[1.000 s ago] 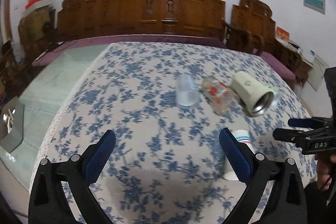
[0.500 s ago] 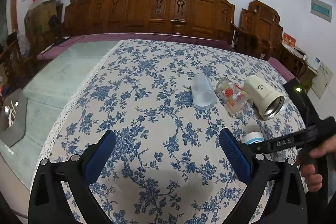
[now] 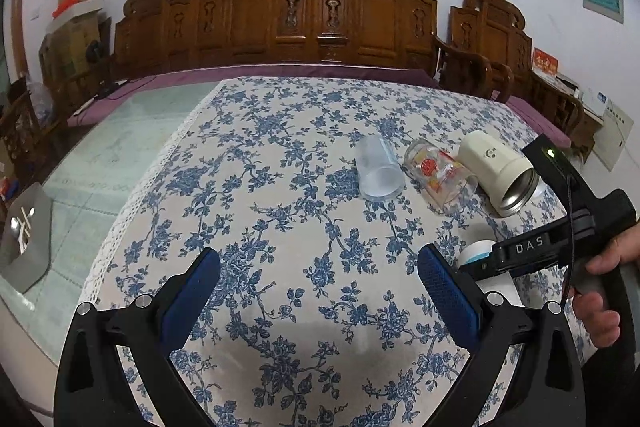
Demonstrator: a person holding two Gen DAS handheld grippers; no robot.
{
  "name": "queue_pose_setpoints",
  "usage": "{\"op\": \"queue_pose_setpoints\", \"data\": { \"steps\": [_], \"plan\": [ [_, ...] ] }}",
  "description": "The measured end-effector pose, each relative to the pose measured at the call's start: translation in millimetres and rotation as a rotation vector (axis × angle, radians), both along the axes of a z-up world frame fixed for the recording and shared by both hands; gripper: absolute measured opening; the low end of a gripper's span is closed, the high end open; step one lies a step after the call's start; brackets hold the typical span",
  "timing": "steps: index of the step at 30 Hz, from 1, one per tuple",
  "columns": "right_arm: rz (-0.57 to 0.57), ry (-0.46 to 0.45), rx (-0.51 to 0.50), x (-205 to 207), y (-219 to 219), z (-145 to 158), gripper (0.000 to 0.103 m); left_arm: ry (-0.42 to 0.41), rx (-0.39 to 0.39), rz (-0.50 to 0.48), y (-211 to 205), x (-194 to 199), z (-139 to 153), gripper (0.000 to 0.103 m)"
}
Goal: Flip cup upside down
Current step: 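Grasp the striped paper cup with the right gripper and lift it, then rotate the right gripper to turn the cup rim-down and set it down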
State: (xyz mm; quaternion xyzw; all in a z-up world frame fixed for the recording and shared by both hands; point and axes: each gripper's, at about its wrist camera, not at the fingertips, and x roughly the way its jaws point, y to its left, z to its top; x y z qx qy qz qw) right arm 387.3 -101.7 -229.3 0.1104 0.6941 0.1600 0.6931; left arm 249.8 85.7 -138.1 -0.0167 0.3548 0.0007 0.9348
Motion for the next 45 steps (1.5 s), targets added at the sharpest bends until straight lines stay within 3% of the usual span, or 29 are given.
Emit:
{"op": "queue_pose_setpoints", "data": {
  "steps": [2, 4, 7, 15, 25, 32, 37, 41, 45],
  "plan": [
    [0.003, 0.007, 0.004, 0, 0, -1, 0.080, 0.004, 0.007, -0.003, -2, 0, -1, 0.095],
    [0.007, 0.013, 0.015, 0, 0, -1, 0.069, 0.005, 0.010, -0.007, -3, 0, -1, 0.095],
    [0.005, -0.005, 0.024, 0, -1, 4, 0.063, 0.006, 0.013, -0.007, -4, 0, -1, 0.095],
    [-0.026, -0.273, 0.004, -5, -22, 34, 0.061, 0.016, 0.023, -0.014, -8, 1, -3, 0.095],
    [-0.038, -0.649, -0.192, -18, -27, 50, 0.061, 0.025, 0.039, -0.028, -13, 2, -6, 0.095],
    [0.012, -0.821, -0.343, -44, -7, 42, 0.061, 0.021, 0.035, -0.032, -14, 1, -5, 0.095],
    [0.045, -0.885, -0.388, -68, 1, 41, 0.062, 0.020, 0.035, -0.033, -15, 1, -5, 0.095],
    [0.015, -0.863, -0.332, -77, -9, 43, 0.062, 0.013, 0.029, -0.040, -17, 0, -4, 0.095],
    [0.004, -0.834, -0.290, -81, -12, 44, 0.077, 0.004, 0.032, -0.046, -19, -2, -2, 0.095]
  ]
}}
